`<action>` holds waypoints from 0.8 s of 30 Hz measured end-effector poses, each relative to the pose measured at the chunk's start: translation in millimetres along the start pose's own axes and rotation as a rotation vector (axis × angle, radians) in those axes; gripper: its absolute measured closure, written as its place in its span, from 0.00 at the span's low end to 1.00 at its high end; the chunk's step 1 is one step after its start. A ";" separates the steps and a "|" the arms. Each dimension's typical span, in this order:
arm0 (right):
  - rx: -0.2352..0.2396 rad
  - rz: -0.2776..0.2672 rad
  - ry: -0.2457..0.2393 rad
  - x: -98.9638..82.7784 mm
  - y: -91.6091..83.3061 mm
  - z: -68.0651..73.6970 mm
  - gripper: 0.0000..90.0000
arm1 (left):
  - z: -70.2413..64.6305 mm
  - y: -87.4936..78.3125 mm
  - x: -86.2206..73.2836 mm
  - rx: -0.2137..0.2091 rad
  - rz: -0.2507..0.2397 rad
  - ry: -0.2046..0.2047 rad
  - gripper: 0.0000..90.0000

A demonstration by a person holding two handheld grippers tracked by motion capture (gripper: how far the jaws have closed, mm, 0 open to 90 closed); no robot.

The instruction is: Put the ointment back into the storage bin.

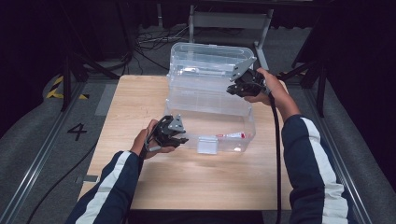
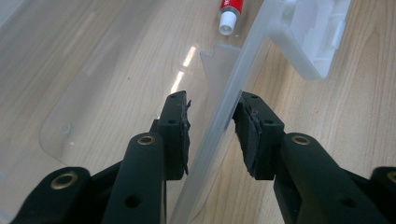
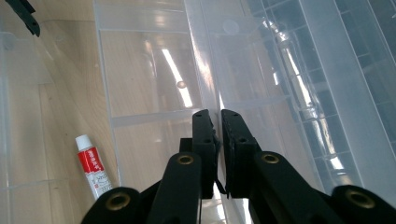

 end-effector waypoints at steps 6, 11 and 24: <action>0.001 -0.005 -0.006 -0.8 -1.9 3.6 0.95 | 0.1 0.0 -0.1 0.003 -0.003 0.006 0.72; -0.007 0.001 -0.010 -0.9 -3.0 6.5 0.95 | -0.2 0.2 -0.1 0.008 -0.009 0.008 0.72; -0.018 0.015 -0.024 -1.3 -5.6 14.4 0.94 | -0.5 0.3 -0.3 0.012 -0.008 0.002 0.71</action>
Point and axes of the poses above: each handheld gripper's, and its own axes: y roughly forward along the jaws, x roughly out of its top, z roughly to its left, the point moved 9 cm from there along y, roughly forward along the jaws, and after that the axes turned 2 degrees about x, right-handed, at the moved point
